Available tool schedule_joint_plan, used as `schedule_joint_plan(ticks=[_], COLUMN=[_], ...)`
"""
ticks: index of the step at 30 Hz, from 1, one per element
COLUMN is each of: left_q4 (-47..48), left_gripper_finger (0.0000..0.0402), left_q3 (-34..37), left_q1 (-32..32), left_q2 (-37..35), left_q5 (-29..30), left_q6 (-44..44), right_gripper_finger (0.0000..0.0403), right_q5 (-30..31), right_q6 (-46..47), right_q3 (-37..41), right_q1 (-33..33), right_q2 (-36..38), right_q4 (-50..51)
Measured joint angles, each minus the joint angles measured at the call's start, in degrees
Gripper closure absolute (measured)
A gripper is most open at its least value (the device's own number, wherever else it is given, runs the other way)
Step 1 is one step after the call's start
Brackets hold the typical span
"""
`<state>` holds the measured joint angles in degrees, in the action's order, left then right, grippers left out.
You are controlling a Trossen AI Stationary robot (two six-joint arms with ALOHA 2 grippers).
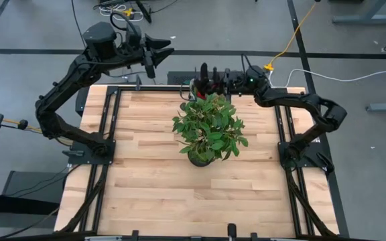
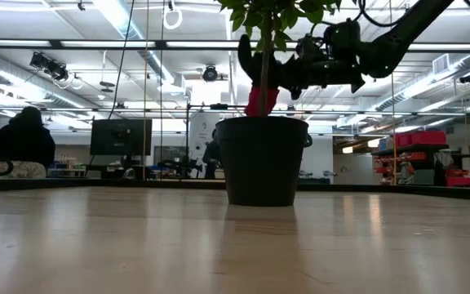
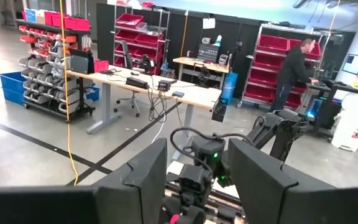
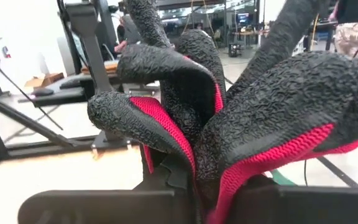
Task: Pick & Place Garden tools in Gardening bag
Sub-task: Put the black red gloves into the gardening bag
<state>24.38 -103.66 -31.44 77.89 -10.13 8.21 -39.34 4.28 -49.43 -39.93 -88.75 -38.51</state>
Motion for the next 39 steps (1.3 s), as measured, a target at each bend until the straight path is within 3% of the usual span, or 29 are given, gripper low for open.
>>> schedule_joint_plan(ticks=[16,27,39], left_q4=[0.0,-0.1,-0.1], left_gripper_finger=[0.0225,0.0225,0.0225], left_q3=[0.0,0.0,0.0], left_q1=[0.0,0.0,0.0], left_q2=[0.0,0.0,0.0], left_q5=[2.9,4.2,4.9], left_q6=[0.0,0.1,0.1], right_gripper_finger=[0.0372,0.0372,0.0372], right_q5=[3.2,8.8,8.5], right_q6=[-4.9,-9.4,-11.2], right_q3=[0.0,0.0,0.0], right_q1=[0.4,0.4,1.8], right_q2=[-3.3,-3.3,-3.3], right_q4=[1.3,5.5,9.5])
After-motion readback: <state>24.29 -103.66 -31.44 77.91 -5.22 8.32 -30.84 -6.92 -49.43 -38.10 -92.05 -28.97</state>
